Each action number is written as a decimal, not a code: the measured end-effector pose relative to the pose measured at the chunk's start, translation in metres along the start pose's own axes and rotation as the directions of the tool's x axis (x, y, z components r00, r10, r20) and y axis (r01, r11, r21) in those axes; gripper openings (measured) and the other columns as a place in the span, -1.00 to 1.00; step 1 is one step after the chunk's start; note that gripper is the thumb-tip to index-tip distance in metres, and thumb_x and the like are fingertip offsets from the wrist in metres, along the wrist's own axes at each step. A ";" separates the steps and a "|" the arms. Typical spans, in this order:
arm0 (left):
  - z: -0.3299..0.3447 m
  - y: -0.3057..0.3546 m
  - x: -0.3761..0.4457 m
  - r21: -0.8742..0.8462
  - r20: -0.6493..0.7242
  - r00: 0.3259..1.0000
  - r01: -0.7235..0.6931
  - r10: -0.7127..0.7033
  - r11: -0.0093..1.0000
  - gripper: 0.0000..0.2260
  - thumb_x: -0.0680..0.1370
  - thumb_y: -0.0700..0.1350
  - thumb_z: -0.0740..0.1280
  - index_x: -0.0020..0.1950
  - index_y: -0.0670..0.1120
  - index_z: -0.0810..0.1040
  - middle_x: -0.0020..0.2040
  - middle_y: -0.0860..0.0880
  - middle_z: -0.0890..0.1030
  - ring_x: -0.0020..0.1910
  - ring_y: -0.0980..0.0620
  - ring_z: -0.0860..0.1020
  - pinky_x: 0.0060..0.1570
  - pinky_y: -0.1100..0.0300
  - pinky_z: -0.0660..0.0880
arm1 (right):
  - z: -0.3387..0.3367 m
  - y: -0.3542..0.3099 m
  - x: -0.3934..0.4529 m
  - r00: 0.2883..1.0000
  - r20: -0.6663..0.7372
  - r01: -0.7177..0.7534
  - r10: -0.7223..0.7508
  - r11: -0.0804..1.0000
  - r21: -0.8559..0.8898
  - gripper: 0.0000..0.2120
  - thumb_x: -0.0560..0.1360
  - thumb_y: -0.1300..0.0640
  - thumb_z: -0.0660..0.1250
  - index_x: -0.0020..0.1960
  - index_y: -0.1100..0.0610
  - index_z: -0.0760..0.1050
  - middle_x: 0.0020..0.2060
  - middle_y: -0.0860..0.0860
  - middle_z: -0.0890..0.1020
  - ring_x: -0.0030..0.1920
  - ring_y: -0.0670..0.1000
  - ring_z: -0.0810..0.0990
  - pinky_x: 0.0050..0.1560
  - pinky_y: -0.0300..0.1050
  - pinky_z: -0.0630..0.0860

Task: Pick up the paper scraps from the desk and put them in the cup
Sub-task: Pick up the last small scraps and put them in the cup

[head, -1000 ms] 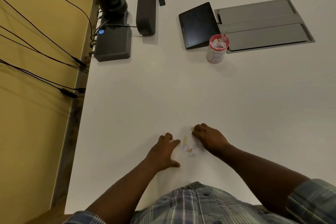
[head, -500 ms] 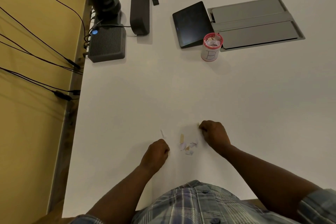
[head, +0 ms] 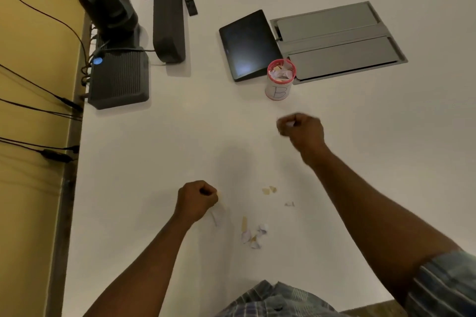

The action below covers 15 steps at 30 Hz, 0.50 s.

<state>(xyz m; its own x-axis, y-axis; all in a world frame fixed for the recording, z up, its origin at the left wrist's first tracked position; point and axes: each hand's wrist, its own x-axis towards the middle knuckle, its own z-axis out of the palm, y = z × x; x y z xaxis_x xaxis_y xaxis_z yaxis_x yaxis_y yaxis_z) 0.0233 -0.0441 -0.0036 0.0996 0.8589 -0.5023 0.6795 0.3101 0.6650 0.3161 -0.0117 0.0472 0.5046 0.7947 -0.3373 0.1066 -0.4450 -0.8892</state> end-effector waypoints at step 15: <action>-0.004 0.039 0.057 -0.128 -0.031 0.999 0.002 -0.006 0.992 -0.91 0.34 -0.10 0.51 -0.30 0.04 0.63 -0.32 0.08 0.67 -0.31 0.15 0.63 -0.32 0.34 0.50 | 0.025 -0.084 0.177 0.961 0.234 0.273 -0.148 0.377 -0.885 -0.63 0.43 0.07 0.45 0.14 0.26 0.56 0.04 0.20 0.61 0.05 0.21 0.60 0.11 0.01 0.54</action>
<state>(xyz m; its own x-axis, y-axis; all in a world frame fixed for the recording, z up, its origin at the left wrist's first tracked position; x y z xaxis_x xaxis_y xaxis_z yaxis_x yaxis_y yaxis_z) 0.0522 0.0183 -0.0038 0.0729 0.8695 -0.4885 0.5807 0.3612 0.7296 0.3750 0.1767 0.0549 0.2690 0.9260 -0.2648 0.9363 -0.3159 -0.1537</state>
